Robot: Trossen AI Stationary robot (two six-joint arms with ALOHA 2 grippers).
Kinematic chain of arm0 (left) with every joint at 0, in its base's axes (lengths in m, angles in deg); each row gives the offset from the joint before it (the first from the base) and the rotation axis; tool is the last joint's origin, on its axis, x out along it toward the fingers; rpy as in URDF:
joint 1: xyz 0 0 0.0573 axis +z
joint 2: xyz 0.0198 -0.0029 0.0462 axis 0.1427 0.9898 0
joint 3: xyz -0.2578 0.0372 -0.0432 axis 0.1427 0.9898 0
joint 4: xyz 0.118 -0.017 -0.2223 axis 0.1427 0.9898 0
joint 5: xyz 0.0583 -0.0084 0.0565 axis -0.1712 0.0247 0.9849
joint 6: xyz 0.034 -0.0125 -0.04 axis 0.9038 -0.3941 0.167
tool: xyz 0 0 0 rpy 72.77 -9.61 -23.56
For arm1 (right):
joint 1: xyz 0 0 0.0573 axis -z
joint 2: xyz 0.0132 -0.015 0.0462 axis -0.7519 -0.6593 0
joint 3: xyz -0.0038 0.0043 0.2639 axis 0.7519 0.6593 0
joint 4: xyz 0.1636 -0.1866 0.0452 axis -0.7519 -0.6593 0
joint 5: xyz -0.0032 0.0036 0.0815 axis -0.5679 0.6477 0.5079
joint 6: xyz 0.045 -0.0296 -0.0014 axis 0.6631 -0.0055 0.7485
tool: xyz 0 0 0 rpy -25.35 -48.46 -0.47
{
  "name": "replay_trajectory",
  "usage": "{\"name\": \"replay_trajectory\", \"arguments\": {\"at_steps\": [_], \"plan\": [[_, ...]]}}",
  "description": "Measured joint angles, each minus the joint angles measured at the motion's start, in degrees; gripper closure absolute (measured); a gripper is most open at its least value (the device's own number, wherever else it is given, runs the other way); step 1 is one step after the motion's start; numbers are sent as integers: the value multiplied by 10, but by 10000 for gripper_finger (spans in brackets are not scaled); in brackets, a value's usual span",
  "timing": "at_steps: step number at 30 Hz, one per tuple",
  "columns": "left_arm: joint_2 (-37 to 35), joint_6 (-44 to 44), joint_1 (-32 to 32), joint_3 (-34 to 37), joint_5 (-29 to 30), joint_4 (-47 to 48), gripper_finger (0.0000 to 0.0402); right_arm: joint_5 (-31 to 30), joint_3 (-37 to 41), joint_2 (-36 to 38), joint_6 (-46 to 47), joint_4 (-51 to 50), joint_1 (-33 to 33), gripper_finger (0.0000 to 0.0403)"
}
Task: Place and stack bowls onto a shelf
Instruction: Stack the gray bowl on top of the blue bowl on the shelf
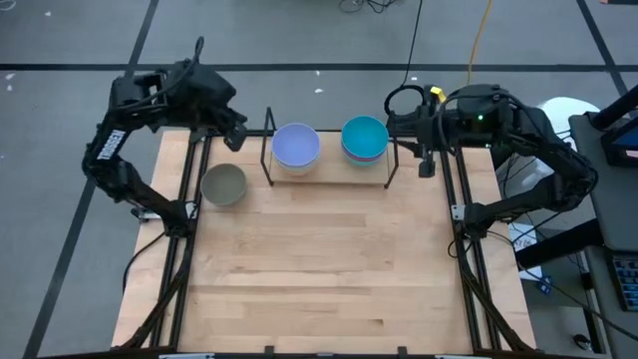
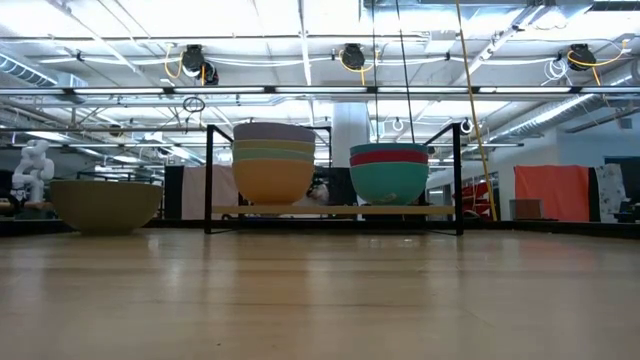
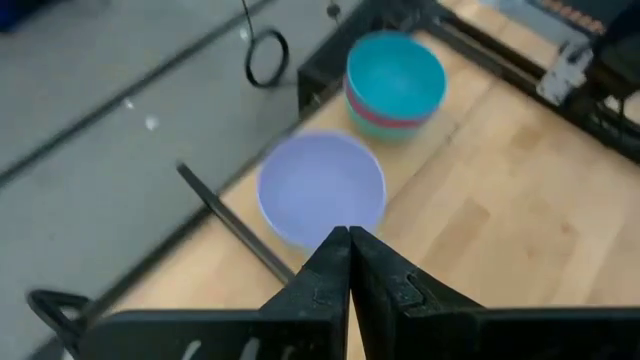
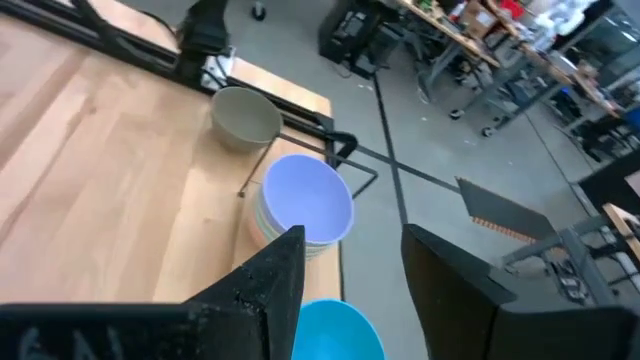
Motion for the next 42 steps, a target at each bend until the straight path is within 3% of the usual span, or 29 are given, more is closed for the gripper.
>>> {"name": "replay_trajectory", "arguments": {"at_steps": [8, 14, 23, 29, 42], "plan": [[-85, -71, -9, 194, -96, 2, 381, -1, 0, 4, 0, 11, -24, 241], [-108, -84, -21, 315, -185, 1, 380, -2, 0, 4, -13, 20, -29, 241], [-105, -77, -40, 452, -191, 1, 380, -2, 0, 4, -15, 21, -29, 241], [-105, -78, -40, 492, -192, 0, 394, -2, 0, 4, -15, 29, -29, 241], [-105, -74, -40, 560, -176, 1, 325, -2, 0, 4, -12, 34, -29, 241]]}}
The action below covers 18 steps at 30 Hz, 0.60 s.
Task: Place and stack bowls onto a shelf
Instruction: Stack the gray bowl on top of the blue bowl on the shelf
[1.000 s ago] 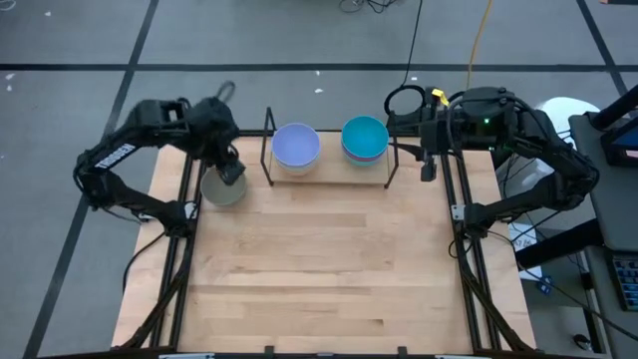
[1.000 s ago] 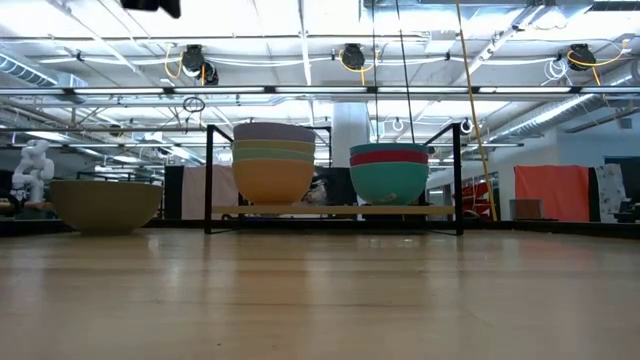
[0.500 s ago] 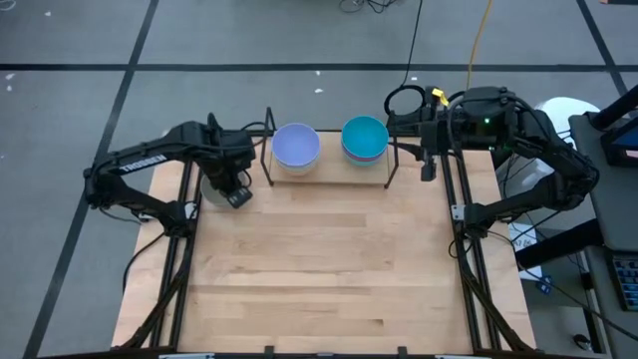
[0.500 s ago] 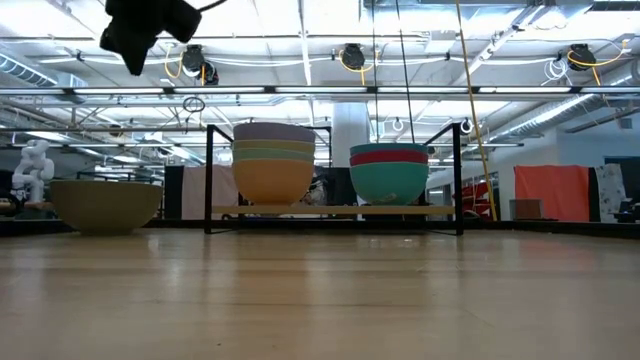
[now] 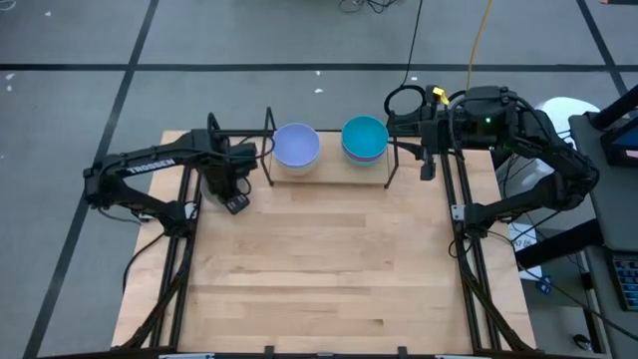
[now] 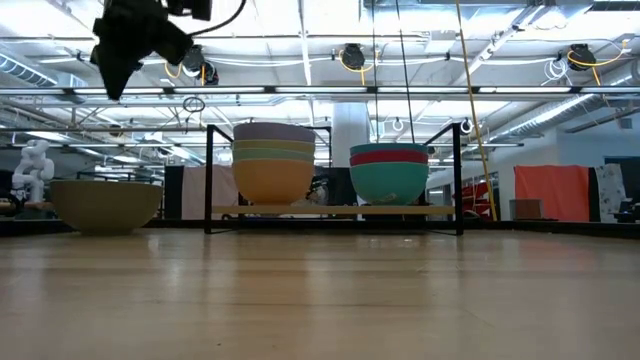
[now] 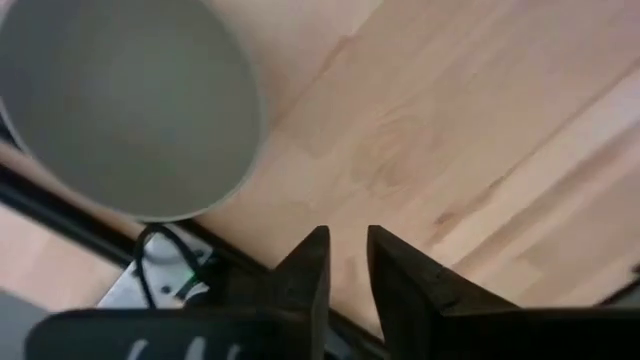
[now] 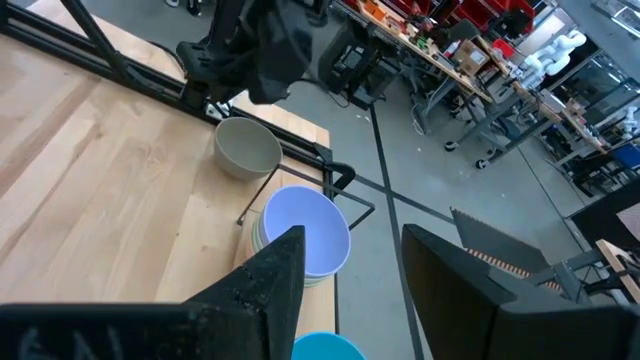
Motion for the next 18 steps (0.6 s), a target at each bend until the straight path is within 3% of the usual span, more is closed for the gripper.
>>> {"name": "replay_trajectory", "arguments": {"at_steps": [8, 18], "plan": [[0, -13, 0, 97, 60, -20, 291, 0, 0, 0, 0, 14, 0, 241], [0, 54, 0, 194, 83, -135, 289, 0, 0, 0, -5, 35, 0, 241]]}}
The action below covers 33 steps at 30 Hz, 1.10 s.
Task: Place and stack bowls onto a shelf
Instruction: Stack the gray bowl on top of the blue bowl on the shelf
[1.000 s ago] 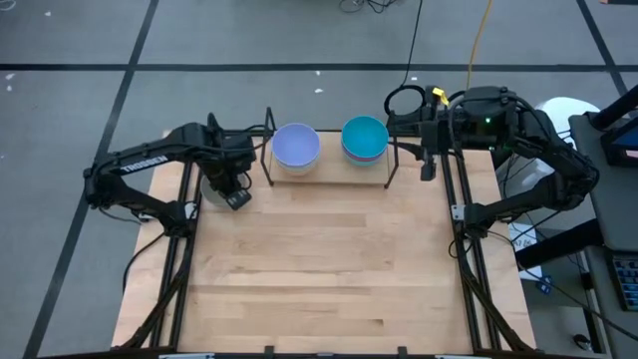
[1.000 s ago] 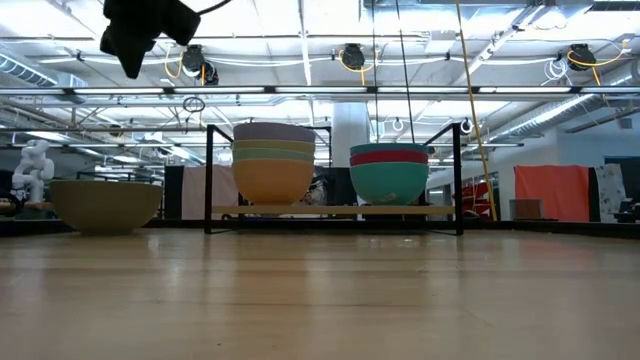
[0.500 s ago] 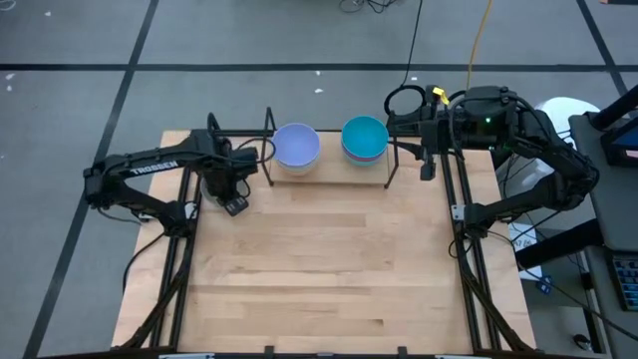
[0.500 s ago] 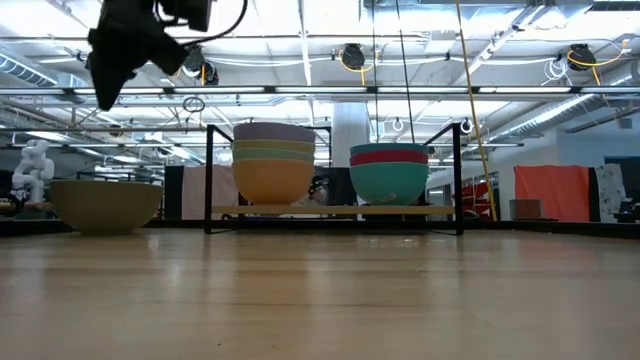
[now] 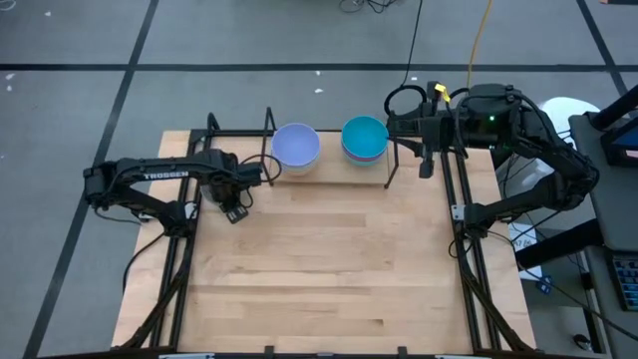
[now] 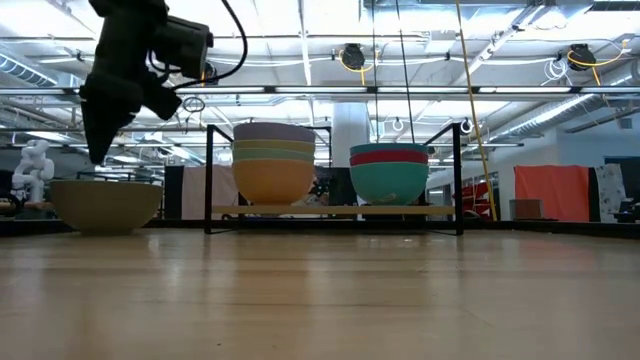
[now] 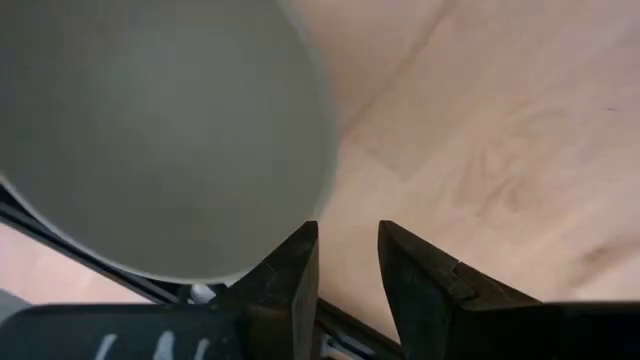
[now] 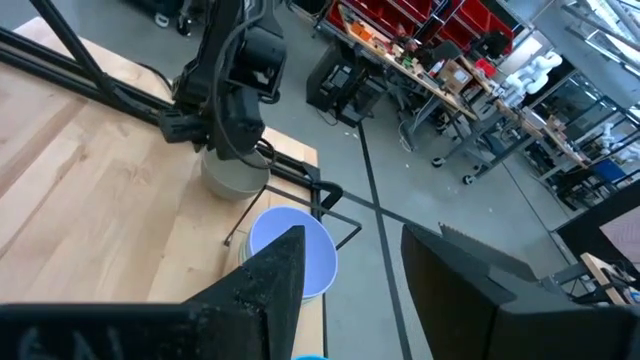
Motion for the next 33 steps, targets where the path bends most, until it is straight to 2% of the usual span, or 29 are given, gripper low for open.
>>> {"name": "replay_trajectory", "arguments": {"at_steps": [6, 14, 33], "plan": [[0, -2, 0, 28, 45, -8, 289, 0, 0, 0, 0, 2, 0, 241], [0, 0, 1, 51, 43, -36, 289, 0, 0, 0, -15, 17, 0, 241], [0, 27, 1, 52, 47, -108, 289, 0, 0, 0, -15, 16, 0, 241]]}}
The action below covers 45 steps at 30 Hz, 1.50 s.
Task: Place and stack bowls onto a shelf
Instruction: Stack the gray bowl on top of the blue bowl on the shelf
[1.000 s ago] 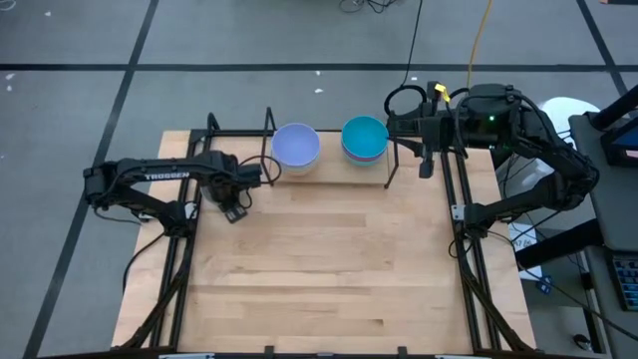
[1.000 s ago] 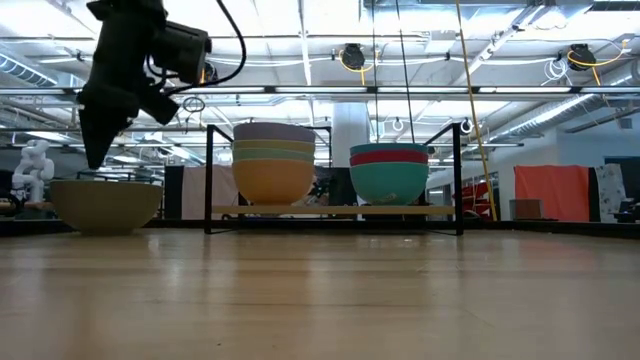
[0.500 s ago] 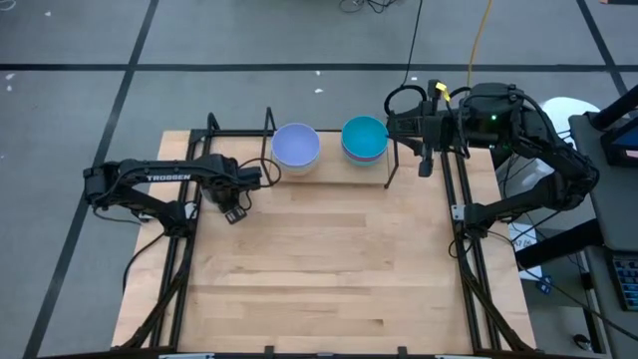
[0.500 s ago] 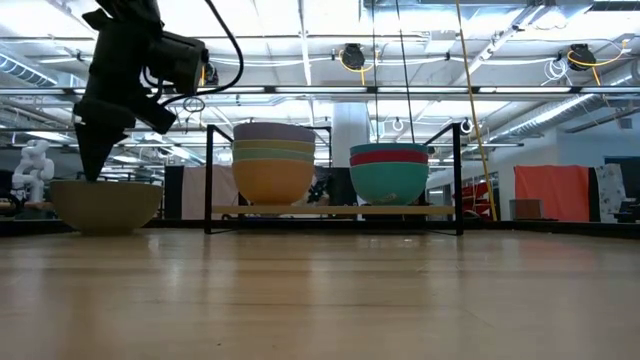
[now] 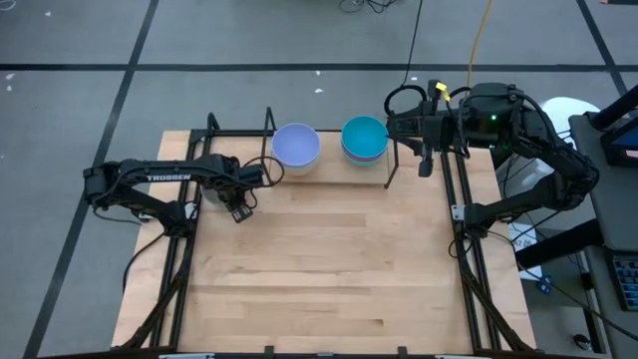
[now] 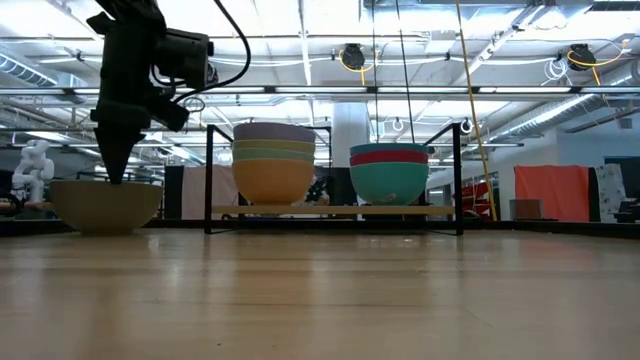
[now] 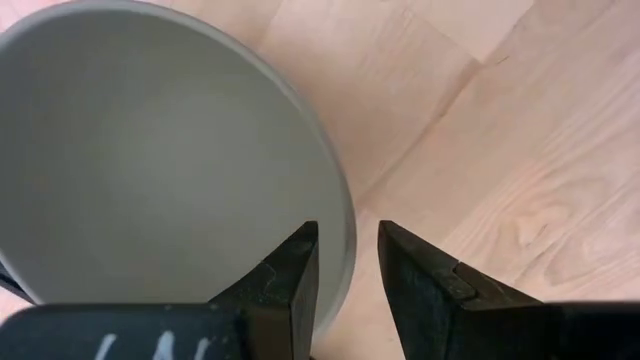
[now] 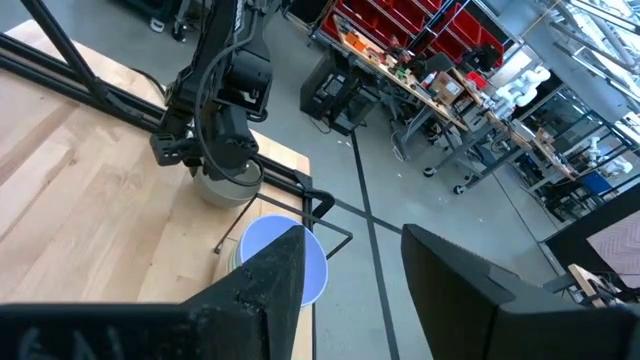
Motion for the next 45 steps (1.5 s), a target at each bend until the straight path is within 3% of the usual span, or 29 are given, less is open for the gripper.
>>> {"name": "replay_trajectory", "arguments": {"at_steps": [15, 18, 22, 30, 37, 45], "plan": [[0, -44, 0, 57, 5, -13, 290, 0, 0, 0, 0, 0, 0, 241], [0, -48, 0, 64, 5, -17, 313, 0, 0, 0, 0, 6, 0, 241], [0, -42, 0, 69, 7, -18, 382, 0, 0, 0, 0, 14, 0, 241], [-1, -61, 0, 67, 7, -3, 392, 0, 0, 0, 0, 13, 0, 241], [-2, -57, 0, -18, 51, 103, 393, -23, 0, 0, -1, 13, 0, 241], [-2, -15, 0, -208, 86, 192, 393, -89, 0, 0, -1, 12, 0, 241]]}}
